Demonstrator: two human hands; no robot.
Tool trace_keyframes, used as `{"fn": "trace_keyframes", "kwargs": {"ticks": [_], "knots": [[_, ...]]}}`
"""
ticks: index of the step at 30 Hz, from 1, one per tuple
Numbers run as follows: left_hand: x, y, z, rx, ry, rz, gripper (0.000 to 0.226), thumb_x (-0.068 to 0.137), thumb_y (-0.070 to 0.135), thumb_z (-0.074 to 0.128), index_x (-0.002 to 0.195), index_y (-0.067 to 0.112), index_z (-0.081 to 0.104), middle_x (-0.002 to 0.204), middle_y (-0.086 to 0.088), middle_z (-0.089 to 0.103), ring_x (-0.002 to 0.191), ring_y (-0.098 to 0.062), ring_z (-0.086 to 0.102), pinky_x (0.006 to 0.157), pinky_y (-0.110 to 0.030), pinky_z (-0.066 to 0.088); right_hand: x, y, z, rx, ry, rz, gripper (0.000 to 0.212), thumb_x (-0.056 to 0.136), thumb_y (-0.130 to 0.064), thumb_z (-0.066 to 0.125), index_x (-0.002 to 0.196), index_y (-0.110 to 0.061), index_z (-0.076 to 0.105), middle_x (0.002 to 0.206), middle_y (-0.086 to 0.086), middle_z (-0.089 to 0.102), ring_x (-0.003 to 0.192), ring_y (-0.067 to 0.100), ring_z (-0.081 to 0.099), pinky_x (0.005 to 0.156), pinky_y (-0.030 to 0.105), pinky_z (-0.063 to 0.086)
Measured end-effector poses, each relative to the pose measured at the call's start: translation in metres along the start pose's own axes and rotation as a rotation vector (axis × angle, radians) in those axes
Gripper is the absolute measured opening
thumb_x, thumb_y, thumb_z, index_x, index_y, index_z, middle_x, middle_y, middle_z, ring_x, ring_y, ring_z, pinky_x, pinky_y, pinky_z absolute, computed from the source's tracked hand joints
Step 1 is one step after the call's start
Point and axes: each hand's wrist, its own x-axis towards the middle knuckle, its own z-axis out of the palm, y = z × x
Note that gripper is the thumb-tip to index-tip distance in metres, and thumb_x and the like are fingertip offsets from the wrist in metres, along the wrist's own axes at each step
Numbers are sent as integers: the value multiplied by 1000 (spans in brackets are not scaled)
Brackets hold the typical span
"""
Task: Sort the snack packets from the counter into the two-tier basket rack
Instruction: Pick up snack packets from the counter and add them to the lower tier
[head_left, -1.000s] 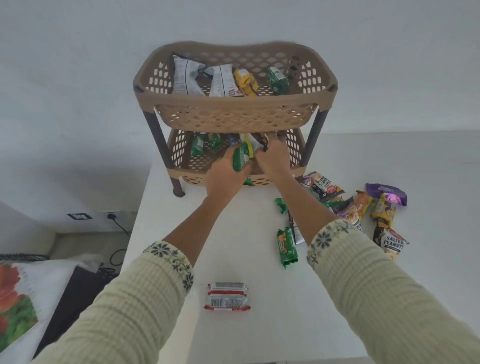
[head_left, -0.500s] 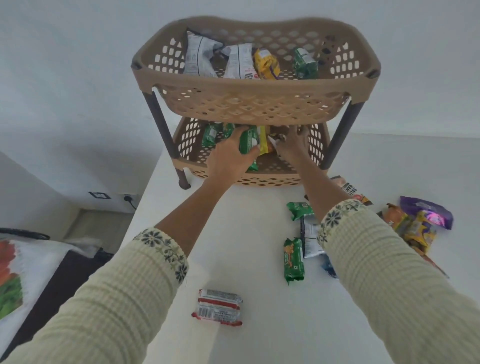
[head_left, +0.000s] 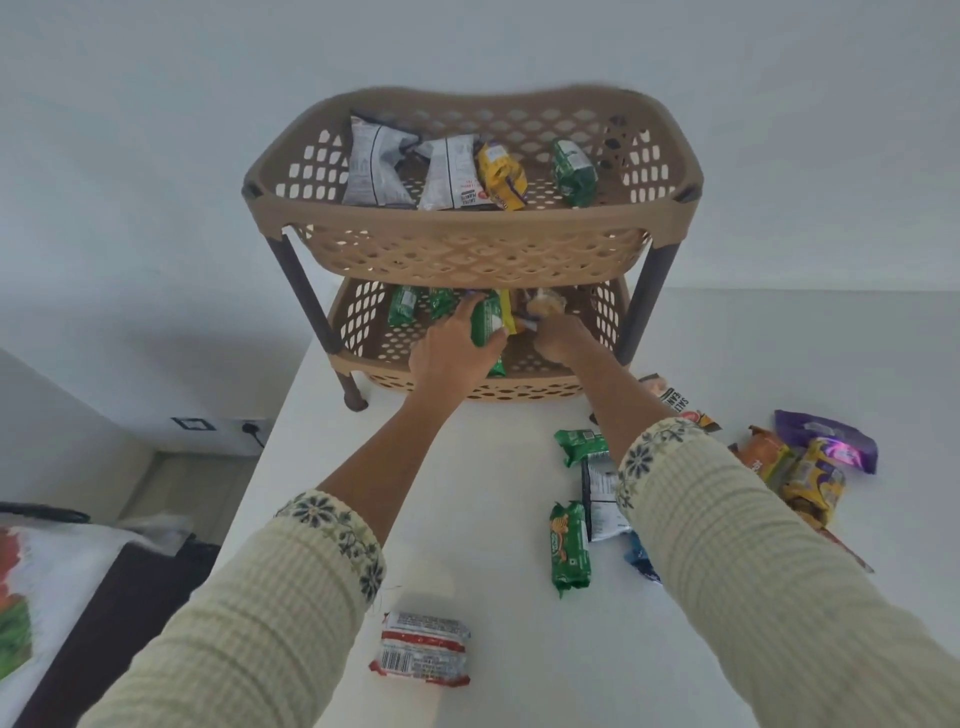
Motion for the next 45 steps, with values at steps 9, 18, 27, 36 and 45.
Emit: {"fn": "trace_keyframes", "kwargs": {"ticks": [9, 18, 27, 36, 45], "knots": [[-1, 11, 0, -14, -33, -7, 59, 92, 58, 48, 145, 34, 34, 117, -7, 67, 106, -31, 63, 91, -44, 51, -26, -5, -8, 311, 258, -84, 31, 94, -11, 44, 114, -6, 69, 109, 15, 67, 99, 32, 62, 77, 33, 46], [-12, 54, 4, -488, -250, -135, 61, 98, 19, 35, 154, 36, 17, 135, -12, 56, 89, -23, 60, 82, -39, 49, -68, 4, -19, 778, 151, -84, 56, 85, -41, 68, 134, -18, 53, 130, 4, 60, 119, 24, 56, 101, 42, 46], [-34, 37, 13, 16, -222, 83, 39, 102, 28, 36, 138, 22, 49, 123, -12, 64, 116, -33, 57, 105, -54, 30, -53, 8, -12, 456, 344, -13, 65, 88, -24, 63, 145, -30, 31, 122, 13, 62, 108, 35, 61, 81, 33, 44], [-66, -8, 45, 372, -93, 405, 59, 103, 37, 30, 154, 12, 15, 162, -12, 15, 150, -27, 7, 120, -48, 3, -36, -4, -7, 22, 161, 122, 40, 92, -14, 55, 132, -8, 52, 127, 17, 59, 118, 34, 57, 79, 35, 46], [-71, -12, 57, 490, -78, 380, 91, 92, 22, 51, 152, 14, -18, 163, -10, -12, 150, -28, -14, 121, -49, -4, -41, -7, 0, -51, 169, 164, 35, 95, -9, 48, 128, -4, 56, 138, 20, 51, 126, 36, 50, 92, 41, 47]]}}
